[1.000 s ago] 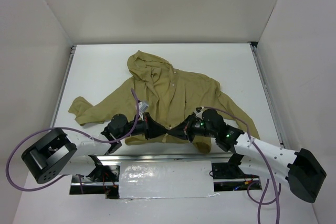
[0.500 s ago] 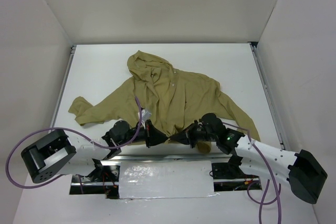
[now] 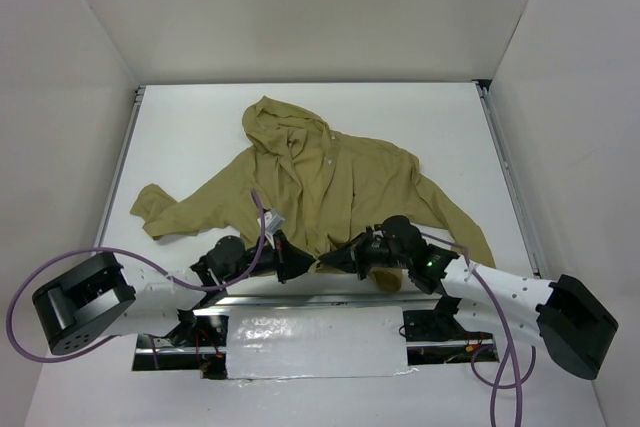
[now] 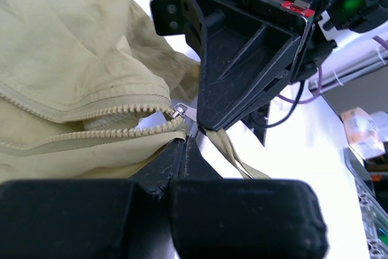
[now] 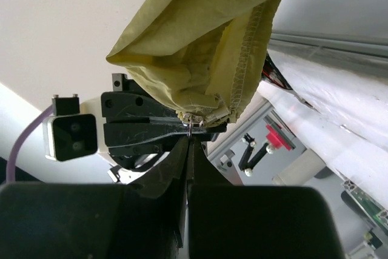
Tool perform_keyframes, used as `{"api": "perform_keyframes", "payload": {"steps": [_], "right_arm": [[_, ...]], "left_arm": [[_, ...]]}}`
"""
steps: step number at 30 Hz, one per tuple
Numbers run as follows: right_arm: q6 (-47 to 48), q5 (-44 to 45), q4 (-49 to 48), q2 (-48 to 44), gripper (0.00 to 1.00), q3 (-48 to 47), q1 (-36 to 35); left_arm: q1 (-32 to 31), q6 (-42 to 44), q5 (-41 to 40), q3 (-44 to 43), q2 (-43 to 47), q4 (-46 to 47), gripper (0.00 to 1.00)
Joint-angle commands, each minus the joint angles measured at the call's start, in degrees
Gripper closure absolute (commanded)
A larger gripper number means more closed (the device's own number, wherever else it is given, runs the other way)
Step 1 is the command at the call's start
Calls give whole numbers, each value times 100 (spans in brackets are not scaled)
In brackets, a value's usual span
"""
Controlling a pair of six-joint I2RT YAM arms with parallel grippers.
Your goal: Zip up the jacket
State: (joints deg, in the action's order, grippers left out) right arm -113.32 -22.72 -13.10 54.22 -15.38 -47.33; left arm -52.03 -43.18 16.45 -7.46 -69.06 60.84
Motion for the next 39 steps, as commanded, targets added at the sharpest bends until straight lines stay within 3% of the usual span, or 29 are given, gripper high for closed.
{"api": "perform_keyframes", "payload": {"steps": [1,20,27,32,39], "right_arm": [[-1597,478,-791,-25,100,-211,119],[-1501,540,-193,642,100,-1186,664],[-1168,374,-781,2045,100,-1546,1243],[-561,40,-500,3532,100,-3136,1902],[247,-163,430,5727,100,-6096,2587]], "left_arm": [[-114,248,-1,157,94,-309,100],[-598,425,-493,166,-328,-512,100],[-843,214,-695,210,-187,-599,100],[-984,-120,-1038,518,-126,-257,100],[-1169,-252,-1468,492,225,-774,100]]}}
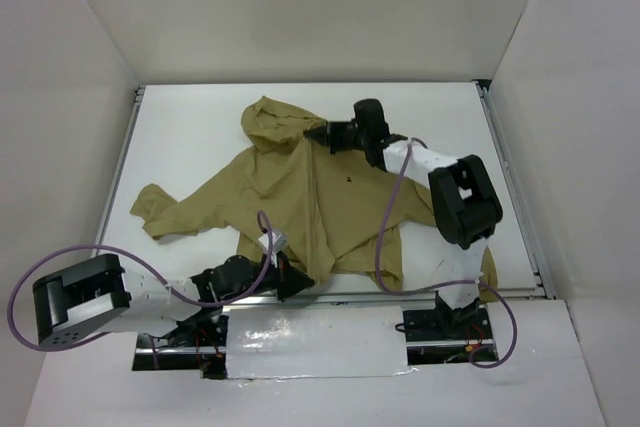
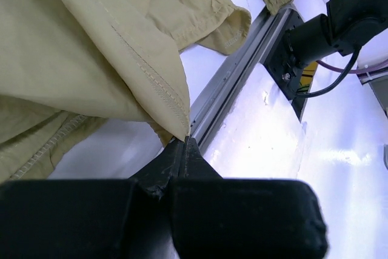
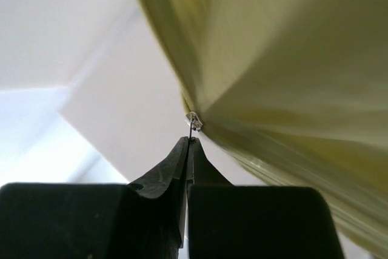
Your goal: Zip up the jacket
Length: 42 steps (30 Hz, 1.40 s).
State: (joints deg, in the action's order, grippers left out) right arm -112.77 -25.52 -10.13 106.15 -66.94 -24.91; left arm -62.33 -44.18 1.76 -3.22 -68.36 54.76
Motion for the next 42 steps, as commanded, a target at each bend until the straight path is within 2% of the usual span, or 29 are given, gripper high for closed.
{"api": "perform_keyframes", "payload": {"steps": [1,4,8,12,13,19,22,25,28,31,34,35,36,37,38,39,42], "right_arm": [[290,283,360,765,100,-1649,416],[712,495,907,1714,100,-3190,723],[1396,390,978,2952,100,-5393,1188],[1618,179,1110,3639,100,-7030,1461],[1618,144,1040,3650,100,-7148,1514],[1917,21,345,3071,100,-6807,1691],[1829,-190,240,2886,100,-6640,1726],[1636,-366,213,2719,100,-6560,1779],[1521,-664,318,2315,100,-6350,1796],[1827,-937,424,1648,100,-5596,1647],[1926,-1481,-250,1102,100,-4358,1366],[1778,-1622,-1027,997,100,-3588,1296],[1184,-1797,-2392,822,100,-2702,1226],[822,-1799,-2406,776,100,-2693,1199],[548,-1825,-3363,802,100,-2241,1190],[111,-1834,-3712,994,100,-2193,1181],[-192,-1914,-4084,1398,100,-2605,1225]], "left_arm": [[-200,-152,-87,24,191,-255,100],[-333,-170,-150,41,358,-440,100],[-482,-231,-536,93,665,-826,100],[-552,-266,-782,146,859,-1098,100],[-553,-275,-878,155,877,-1134,100],[-553,-319,-1432,-134,675,-1564,100],[-544,-459,-1915,-345,185,-1731,100],[-526,-889,-2538,-565,-116,-2047,100],[-535,-1592,-3022,-434,-187,-2373,100],[-526,-1971,-3252,-442,-108,-2760,100],[-535,-1787,-3182,-591,-116,-2804,100],[-535,-1682,-3156,-705,-151,-2822,100],[-544,-1577,-3077,-758,-212,-2744,100],[-544,-1576,-3015,-759,-248,-2682,100],[-553,-1515,-2937,-741,-283,-2577,100],[-553,-1523,-2884,-724,-318,-2367,100],[-570,-1602,-2681,-592,-520,-1936,100]]}}
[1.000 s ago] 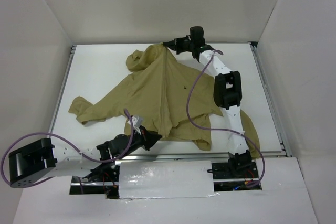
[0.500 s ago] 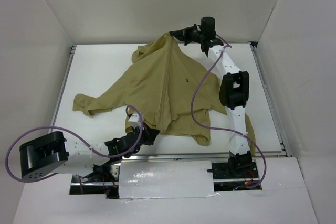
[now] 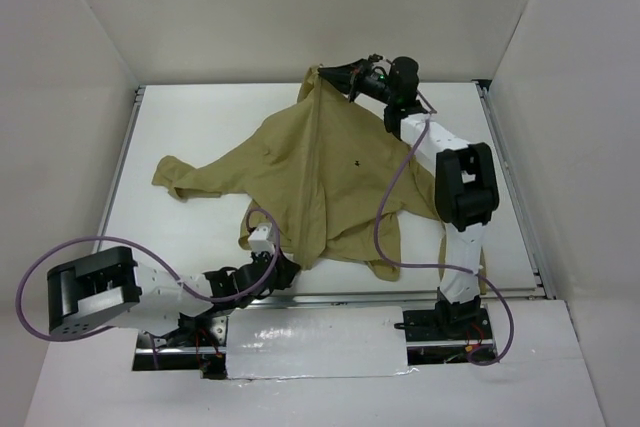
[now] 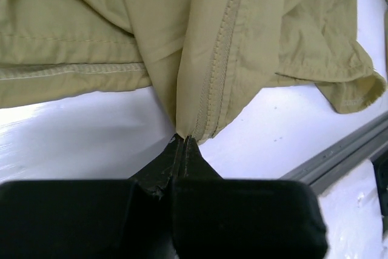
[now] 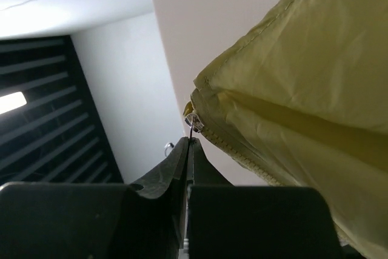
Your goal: Zip up the jacket
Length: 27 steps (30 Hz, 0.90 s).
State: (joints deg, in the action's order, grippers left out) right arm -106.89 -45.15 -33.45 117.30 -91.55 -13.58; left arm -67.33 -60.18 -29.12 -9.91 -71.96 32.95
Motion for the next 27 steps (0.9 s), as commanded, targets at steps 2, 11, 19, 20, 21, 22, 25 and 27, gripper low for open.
{"api": "perform_keyframes", "payload": {"steps": [2,11,19,20,21,22,25,27], "right_arm": [[-423,208,-1117,294,100,-555,119],[3902,2314,3933,215,100,-3676,119],[5556,1231,1899,-1206,100,-2098,-135],[5530,618,1556,-1322,100,-1512,-127],[5486,386,1169,-1410,100,-1237,-127],[5295,175,1157,-1472,100,-1034,-144],[4302,-425,798,-1586,100,72,-136],[4054,-268,-28,-2051,100,1539,-285]], "left_arm": [[-87,-63,478,95,-353,335,100],[-210,-108,653,-186,-1030,607,100],[-210,-169,733,-327,-1733,924,100],[-210,-169,672,-353,-1716,906,100],[-210,-169,636,-371,-1690,845,100],[-210,-160,601,-415,-1646,679,100],[-219,-204,522,-520,-1593,485,100],[-210,-274,548,-503,-1584,493,100]]}}
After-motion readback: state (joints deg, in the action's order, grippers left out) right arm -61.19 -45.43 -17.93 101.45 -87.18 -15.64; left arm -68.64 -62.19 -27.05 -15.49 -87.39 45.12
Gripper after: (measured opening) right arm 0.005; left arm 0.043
